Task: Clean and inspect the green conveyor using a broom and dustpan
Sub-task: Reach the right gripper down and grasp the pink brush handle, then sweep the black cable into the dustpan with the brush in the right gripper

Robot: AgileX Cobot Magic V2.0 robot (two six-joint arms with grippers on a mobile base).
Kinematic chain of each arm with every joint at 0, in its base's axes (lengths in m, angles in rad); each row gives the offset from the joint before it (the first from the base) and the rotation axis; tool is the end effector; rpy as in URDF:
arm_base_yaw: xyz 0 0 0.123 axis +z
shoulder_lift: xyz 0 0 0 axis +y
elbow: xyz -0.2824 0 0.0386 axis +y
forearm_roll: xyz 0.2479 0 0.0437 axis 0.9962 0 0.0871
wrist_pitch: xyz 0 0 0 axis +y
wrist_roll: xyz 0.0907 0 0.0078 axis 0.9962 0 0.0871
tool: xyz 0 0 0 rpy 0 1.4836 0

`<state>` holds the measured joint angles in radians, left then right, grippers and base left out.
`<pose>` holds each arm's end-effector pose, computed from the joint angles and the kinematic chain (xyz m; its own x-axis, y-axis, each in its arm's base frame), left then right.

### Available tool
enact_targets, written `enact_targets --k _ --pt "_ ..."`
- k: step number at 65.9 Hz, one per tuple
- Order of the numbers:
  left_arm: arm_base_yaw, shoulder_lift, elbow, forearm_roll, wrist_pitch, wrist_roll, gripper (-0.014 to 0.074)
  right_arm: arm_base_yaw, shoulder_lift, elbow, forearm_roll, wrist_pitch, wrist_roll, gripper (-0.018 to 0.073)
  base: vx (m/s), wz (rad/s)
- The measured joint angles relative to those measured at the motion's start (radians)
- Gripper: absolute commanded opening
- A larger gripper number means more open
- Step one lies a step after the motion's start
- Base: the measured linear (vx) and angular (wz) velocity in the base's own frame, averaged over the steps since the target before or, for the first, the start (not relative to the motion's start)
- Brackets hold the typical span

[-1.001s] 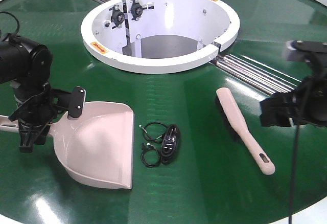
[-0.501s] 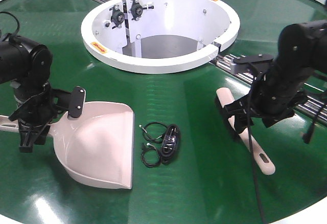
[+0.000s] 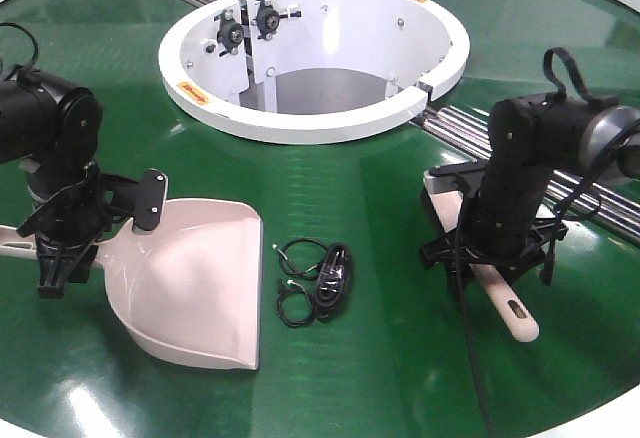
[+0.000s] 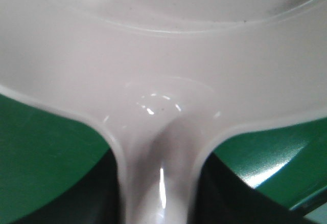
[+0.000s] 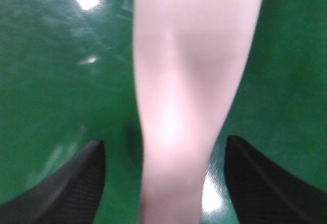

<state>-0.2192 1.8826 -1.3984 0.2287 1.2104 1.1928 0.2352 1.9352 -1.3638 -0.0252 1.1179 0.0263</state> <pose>0.3561 -0.0595 0.2143 -0.0759 0.9745 0.2110 0.9969 0.0700 0.0353 0.3563 0.0833 0.1848 -0.9754 -0.2181 0.0308 -0.2188 0.9755 -0.0231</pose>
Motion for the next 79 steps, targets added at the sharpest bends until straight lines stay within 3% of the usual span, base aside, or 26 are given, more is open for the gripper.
enact_targets --k 24,47,71,79 --pt "0.0 0.0 0.0 0.0 0.0 0.0 -0.0006 0.0 0.015 0.0 -0.008 -0.018 -0.001 -0.0017 0.0 0.0" --pt "0.0 0.0 0.0 0.0 0.0 0.0 -0.0006 0.025 -0.027 0.0 0.047 -0.006 0.001 -0.0004 0.0 0.0" --pt "0.0 0.0 0.0 0.0 0.0 0.0 -0.0006 0.227 -0.08 -0.001 0.063 0.056 0.105 -0.0004 0.0 0.0" --pt "0.0 0.0 0.0 0.0 0.0 0.0 -0.0006 0.257 -0.078 -0.001 0.063 0.064 0.177 -0.0004 0.0 0.0"
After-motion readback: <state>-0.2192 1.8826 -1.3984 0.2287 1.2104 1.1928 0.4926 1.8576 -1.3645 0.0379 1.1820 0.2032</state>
